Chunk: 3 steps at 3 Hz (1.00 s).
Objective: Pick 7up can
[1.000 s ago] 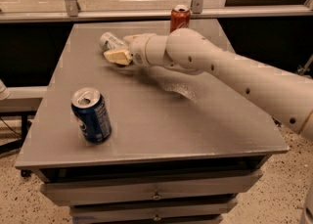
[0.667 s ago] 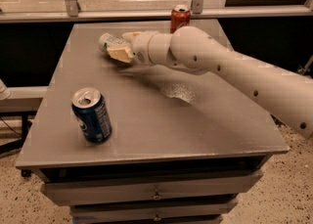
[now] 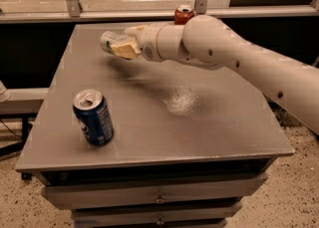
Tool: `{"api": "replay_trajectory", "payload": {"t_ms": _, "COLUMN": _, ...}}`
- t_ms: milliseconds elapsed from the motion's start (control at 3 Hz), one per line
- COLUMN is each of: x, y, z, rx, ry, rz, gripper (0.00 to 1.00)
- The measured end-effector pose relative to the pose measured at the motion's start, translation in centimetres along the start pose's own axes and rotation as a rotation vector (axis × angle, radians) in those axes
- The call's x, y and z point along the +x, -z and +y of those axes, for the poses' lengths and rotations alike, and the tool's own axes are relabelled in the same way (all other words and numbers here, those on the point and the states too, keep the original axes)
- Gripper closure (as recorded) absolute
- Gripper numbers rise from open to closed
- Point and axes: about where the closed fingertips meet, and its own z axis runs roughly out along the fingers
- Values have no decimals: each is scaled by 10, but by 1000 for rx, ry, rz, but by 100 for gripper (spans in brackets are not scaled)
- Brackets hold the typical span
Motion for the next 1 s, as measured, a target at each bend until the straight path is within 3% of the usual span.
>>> {"api": "replay_trajectory", "payload": {"t_ms": 333, "x": -3, "y": 14, "z": 0, "rx": -30, "ry": 0, "rz": 3, "gripper": 100}}
{"api": "replay_trajectory", "payload": {"t_ms": 667, "x": -7, "y": 40, "z": -9, "rx": -82, "ry": -41, "rz": -51, "gripper": 100}}
{"api": "replay_trajectory", "payload": {"t_ms": 1000, "x": -7, "y": 45, "z": -8, "rx": -95, "ry": -45, "rz": -52, "gripper": 100}}
